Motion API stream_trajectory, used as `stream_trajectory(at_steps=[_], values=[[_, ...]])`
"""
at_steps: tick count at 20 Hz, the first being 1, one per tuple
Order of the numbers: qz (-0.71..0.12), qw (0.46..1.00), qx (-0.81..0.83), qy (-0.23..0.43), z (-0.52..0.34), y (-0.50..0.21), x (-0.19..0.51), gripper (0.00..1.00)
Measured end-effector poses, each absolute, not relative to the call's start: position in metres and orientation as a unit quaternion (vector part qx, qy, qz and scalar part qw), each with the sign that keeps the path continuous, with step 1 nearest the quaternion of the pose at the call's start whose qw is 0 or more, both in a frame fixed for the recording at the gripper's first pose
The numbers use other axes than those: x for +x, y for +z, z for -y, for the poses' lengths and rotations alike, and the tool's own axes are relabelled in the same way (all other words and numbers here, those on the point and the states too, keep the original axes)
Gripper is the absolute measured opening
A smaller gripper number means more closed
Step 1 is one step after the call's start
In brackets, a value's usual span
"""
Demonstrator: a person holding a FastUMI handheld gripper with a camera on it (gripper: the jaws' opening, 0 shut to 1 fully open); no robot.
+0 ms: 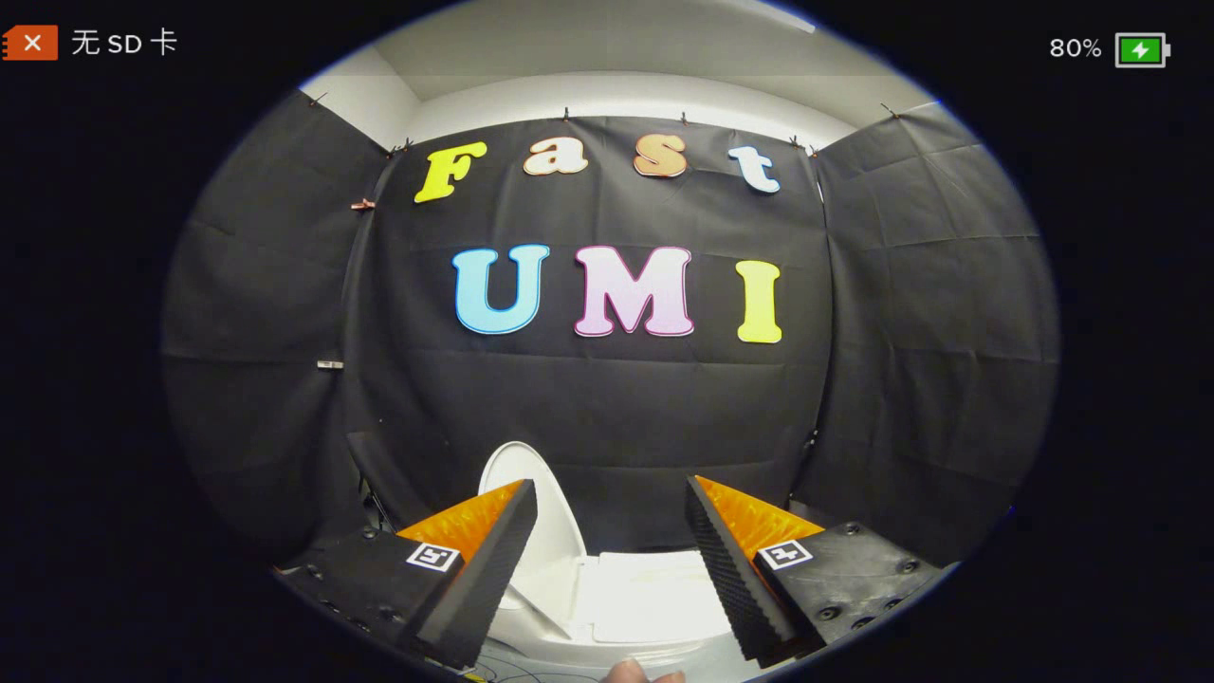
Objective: Open the toilet lid.
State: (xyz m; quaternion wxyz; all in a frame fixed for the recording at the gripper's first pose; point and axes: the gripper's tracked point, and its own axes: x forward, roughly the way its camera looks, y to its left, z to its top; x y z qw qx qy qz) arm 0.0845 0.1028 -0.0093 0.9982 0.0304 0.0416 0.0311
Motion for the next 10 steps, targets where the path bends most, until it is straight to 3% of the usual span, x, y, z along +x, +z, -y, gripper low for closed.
stream_trajectory(at_steps=[10], values=[[-0.031,0.999,0.021,0.016,-0.069,0.009,0.065,0.98]])
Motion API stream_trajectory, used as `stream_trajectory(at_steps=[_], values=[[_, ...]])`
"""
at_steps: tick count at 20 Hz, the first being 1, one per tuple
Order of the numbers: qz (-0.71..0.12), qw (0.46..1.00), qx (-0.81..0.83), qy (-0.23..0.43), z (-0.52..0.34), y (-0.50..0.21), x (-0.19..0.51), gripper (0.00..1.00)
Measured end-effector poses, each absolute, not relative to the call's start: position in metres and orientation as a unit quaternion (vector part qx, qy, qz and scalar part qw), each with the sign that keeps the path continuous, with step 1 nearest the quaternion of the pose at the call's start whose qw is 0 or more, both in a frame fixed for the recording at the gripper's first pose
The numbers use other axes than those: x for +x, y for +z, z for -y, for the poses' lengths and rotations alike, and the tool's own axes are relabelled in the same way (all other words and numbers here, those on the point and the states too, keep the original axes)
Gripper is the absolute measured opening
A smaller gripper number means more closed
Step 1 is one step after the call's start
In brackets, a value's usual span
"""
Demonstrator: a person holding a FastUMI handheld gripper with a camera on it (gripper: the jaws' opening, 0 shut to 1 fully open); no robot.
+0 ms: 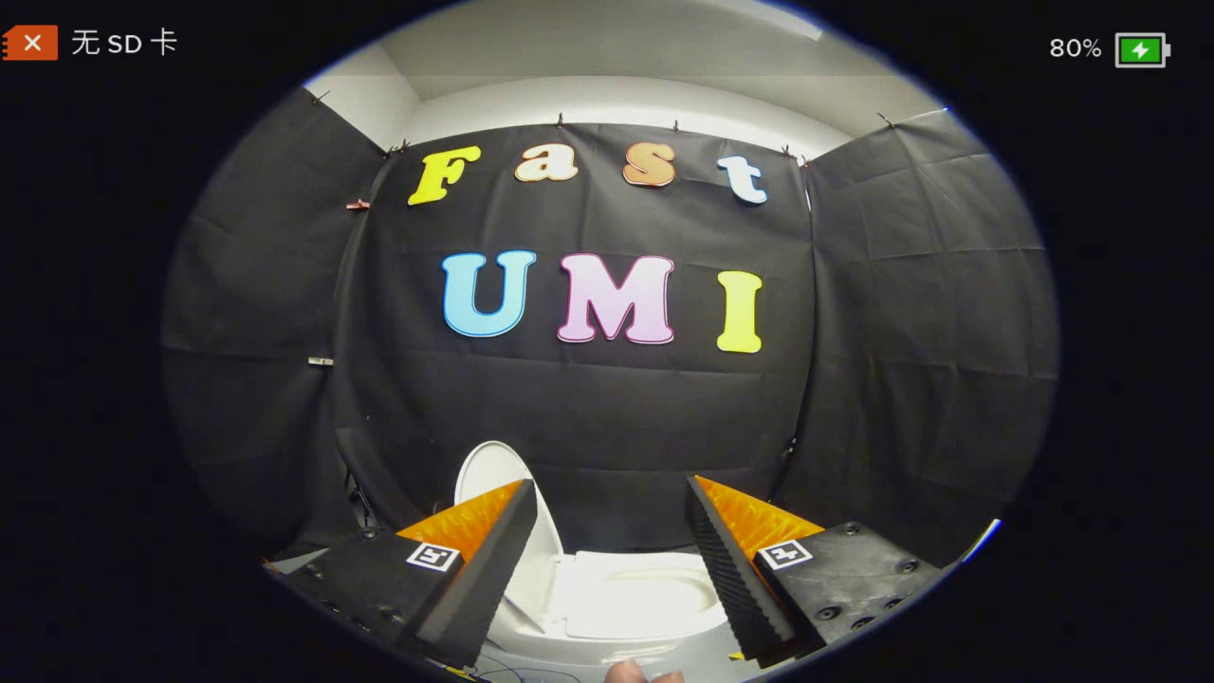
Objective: Open the toilet lid.
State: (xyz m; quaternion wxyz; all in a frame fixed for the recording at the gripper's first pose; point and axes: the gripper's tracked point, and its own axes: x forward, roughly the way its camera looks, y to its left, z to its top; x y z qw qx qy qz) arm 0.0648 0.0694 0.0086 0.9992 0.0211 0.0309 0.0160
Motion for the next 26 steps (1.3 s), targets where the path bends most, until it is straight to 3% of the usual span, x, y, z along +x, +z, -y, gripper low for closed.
stream_trajectory(at_steps=[26], values=[[-0.019,1.0,0.021,0.005,-0.061,0.023,0.057,0.98]])
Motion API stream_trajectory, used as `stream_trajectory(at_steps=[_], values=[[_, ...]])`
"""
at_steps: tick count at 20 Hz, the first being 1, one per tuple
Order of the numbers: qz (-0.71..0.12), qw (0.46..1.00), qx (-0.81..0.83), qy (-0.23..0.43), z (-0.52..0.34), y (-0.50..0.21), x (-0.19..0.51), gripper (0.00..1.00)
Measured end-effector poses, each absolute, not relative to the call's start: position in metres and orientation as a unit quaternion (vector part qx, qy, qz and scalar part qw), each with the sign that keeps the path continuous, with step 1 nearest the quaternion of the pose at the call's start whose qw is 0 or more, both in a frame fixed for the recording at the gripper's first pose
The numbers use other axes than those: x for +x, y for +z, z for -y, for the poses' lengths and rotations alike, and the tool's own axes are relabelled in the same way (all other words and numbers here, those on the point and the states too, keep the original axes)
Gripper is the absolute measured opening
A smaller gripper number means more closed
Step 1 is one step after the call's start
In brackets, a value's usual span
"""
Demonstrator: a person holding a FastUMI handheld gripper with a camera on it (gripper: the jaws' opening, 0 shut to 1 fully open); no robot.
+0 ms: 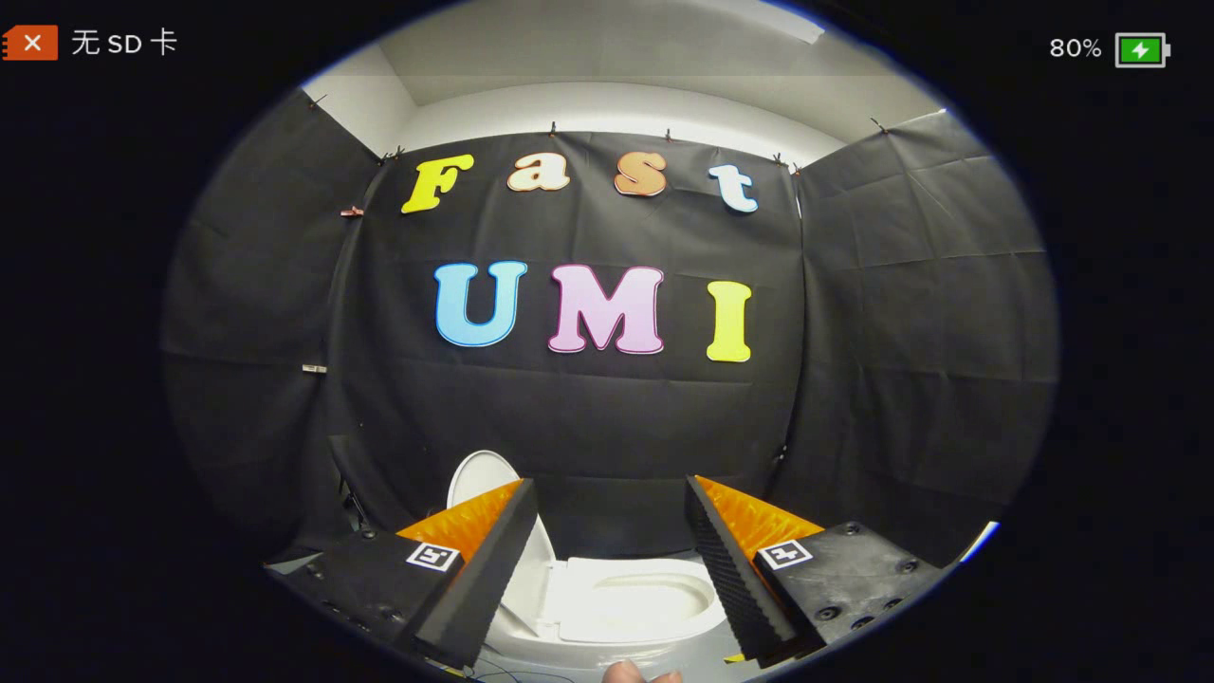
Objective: Open the toilet lid.
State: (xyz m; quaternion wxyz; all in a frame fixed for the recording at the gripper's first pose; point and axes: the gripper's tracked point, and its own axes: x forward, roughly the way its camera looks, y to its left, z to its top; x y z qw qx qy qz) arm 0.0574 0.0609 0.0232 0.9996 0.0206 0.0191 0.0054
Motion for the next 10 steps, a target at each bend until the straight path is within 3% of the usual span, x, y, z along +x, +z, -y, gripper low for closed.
stream_trajectory(at_steps=[10], values=[[-0.02,1.0,0.022,0.004,-0.0595,0.0248,0.0568,0.98]])
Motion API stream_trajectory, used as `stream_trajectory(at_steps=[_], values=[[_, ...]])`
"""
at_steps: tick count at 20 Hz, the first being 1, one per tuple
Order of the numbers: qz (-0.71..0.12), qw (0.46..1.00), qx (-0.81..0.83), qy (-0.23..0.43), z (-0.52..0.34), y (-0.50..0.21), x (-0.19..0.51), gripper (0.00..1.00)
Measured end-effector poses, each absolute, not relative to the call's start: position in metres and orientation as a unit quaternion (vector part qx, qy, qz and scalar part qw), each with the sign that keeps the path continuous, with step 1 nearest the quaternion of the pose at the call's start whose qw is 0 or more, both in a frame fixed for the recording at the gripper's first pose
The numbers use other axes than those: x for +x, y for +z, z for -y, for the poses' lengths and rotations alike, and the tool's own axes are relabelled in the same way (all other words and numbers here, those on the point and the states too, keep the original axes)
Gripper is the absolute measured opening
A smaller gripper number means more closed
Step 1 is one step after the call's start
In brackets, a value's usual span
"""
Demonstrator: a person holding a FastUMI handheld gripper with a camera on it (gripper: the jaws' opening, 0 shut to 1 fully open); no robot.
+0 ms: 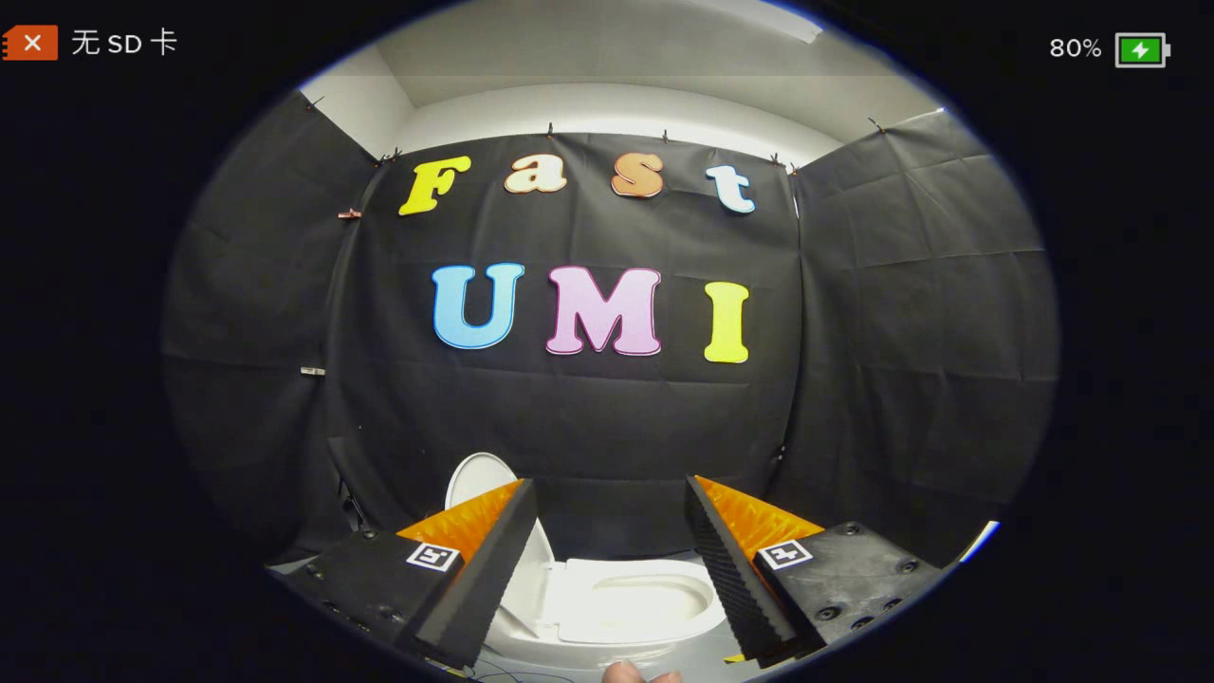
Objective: Open the toilet lid.
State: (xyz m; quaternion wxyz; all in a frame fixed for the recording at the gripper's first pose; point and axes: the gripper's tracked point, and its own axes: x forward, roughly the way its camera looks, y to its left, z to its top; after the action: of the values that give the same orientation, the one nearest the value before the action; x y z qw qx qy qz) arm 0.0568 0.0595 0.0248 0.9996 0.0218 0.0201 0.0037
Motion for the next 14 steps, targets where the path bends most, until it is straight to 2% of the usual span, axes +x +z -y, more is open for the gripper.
stream_trajectory(at_steps=[14], values=[[-0.017,1.0,0.021,0.001,-0.0591,0.029,0.0563,0.98]])
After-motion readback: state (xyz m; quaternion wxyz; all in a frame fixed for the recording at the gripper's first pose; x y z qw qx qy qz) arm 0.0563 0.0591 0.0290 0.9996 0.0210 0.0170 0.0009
